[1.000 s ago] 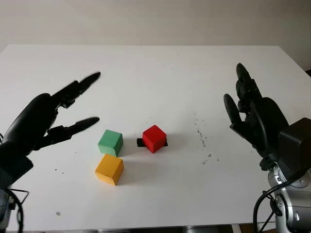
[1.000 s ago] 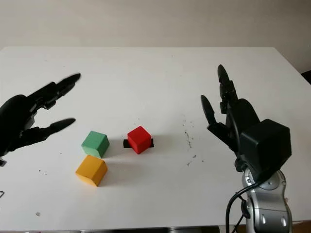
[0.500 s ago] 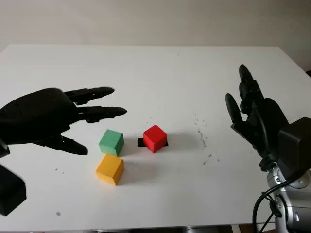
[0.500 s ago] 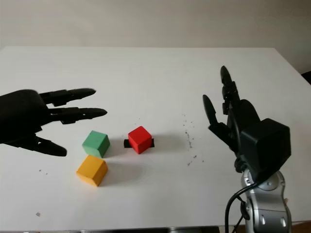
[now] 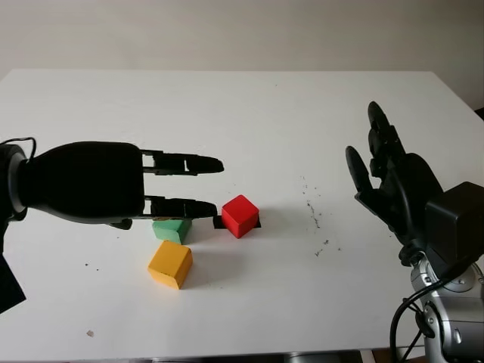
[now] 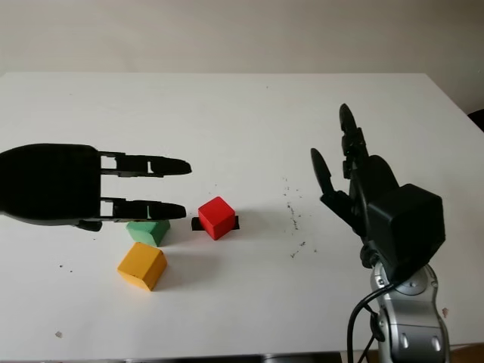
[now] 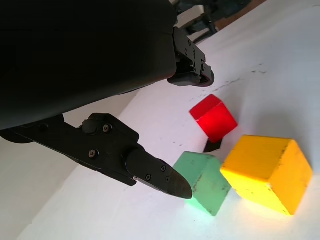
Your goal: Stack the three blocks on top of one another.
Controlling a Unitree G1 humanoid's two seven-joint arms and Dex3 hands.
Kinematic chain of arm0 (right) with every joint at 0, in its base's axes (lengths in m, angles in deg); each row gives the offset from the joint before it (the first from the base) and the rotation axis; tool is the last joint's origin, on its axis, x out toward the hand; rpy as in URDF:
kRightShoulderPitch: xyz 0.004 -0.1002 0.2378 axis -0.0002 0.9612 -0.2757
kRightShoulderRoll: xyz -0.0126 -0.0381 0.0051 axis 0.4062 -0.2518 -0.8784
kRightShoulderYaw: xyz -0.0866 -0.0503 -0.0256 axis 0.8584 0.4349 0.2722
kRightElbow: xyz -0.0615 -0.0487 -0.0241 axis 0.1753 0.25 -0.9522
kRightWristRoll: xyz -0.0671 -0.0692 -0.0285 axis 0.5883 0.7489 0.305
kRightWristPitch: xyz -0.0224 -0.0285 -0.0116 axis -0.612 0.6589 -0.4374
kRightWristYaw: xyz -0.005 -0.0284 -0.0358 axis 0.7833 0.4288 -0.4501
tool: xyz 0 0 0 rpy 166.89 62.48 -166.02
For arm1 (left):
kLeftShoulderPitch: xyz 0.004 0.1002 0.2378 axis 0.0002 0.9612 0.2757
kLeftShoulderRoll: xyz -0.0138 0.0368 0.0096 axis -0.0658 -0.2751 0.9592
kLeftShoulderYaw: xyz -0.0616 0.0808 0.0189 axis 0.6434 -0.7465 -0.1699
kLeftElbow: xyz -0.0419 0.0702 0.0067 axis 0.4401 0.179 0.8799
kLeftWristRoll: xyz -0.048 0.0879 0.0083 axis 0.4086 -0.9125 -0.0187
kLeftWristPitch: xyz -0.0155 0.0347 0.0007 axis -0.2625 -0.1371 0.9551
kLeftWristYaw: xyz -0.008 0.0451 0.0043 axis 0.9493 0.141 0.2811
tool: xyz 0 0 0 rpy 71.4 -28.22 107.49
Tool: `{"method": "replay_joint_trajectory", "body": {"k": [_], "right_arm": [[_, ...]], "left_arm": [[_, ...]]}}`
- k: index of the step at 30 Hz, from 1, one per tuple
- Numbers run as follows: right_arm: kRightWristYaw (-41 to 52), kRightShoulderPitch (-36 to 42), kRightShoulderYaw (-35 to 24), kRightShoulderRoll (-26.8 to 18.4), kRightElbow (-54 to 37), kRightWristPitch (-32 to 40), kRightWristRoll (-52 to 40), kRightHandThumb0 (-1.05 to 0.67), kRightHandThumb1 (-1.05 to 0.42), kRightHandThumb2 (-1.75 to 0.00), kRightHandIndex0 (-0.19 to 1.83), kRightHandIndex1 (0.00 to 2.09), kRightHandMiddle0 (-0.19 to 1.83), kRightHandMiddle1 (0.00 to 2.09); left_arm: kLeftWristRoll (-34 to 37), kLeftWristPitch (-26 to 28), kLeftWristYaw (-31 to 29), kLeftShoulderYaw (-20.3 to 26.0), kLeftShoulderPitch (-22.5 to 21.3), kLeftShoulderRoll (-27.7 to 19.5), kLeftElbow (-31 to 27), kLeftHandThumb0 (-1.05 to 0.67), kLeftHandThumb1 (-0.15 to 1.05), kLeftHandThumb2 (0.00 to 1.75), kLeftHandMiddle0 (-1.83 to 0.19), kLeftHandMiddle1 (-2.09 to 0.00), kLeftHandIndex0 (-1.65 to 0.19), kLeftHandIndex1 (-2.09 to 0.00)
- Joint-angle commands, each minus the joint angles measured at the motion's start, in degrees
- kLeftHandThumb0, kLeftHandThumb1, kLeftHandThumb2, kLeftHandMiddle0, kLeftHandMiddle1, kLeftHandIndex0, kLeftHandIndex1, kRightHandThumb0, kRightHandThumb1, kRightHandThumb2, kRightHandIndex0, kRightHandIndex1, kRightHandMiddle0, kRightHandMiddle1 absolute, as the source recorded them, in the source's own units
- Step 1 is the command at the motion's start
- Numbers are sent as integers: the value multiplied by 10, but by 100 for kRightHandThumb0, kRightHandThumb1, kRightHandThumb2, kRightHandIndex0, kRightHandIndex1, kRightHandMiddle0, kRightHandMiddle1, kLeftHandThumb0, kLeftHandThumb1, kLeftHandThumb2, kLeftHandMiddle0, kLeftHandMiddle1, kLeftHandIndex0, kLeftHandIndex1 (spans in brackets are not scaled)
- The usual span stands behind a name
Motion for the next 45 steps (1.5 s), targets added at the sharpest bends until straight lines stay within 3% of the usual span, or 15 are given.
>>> {"method": "replay_joint_trajectory", "body": {"k": [1, 6, 20, 38, 45], "right_arm": [[-3, 1, 0, -3, -1, -6, 3, -61, -105, -55, -16, 6, -12, 6], [-4, 3, -2, 1, 1, -7, -1, -61, -105, -55, -17, 5, -13, 5], [-5, 8, -9, -5, -6, -1, -4, -62, -105, -54, -16, 5, -12, 6], [-1, 14, -18, -3, -21, 8, -13, -60, -105, -54, -18, 5, -14, 5], [-3, 18, -15, -4, -33, 28, -6, -62, -105, -54, -17, 5, -13, 6]], "left_arm": [[9, -6, 4, -20, -22, -8, 7, -35, 87, 6, 9, -5, -31, -8], [22, -14, -14, -59, -41, -19, 5, -37, 88, 6, 7, -6, -31, -6], [40, -6, -19, -87, 14, -7, 10, -34, 86, 5, 4, -6, -45, -9], [4, 10, -32, -121, 23, 22, 3, -45, 93, 6, 9, -4, -45, -6], [-56, 2, 15, -111, 17, 49, 24, -41, 89, 5, 6, -6, -50, -8]]}}
